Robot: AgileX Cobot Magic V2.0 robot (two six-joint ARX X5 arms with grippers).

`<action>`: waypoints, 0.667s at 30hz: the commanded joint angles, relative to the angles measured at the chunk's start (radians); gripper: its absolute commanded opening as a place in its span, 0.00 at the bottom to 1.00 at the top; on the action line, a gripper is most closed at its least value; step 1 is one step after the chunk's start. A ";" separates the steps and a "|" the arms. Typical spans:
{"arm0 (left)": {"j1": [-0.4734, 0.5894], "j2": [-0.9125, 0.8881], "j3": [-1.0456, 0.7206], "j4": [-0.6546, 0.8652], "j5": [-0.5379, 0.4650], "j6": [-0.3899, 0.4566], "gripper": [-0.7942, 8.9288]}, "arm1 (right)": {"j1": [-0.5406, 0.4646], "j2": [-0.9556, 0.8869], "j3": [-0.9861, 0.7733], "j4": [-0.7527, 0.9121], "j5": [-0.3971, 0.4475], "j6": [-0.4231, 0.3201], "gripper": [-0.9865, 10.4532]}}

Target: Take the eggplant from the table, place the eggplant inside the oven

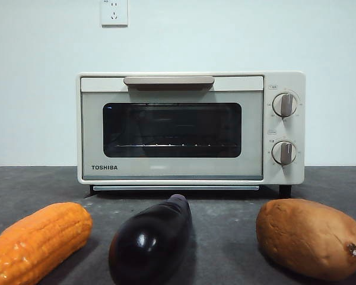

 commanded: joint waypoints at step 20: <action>0.001 0.098 0.196 -0.157 0.083 -0.334 0.09 | -0.001 0.052 0.241 -0.181 -0.053 0.293 0.09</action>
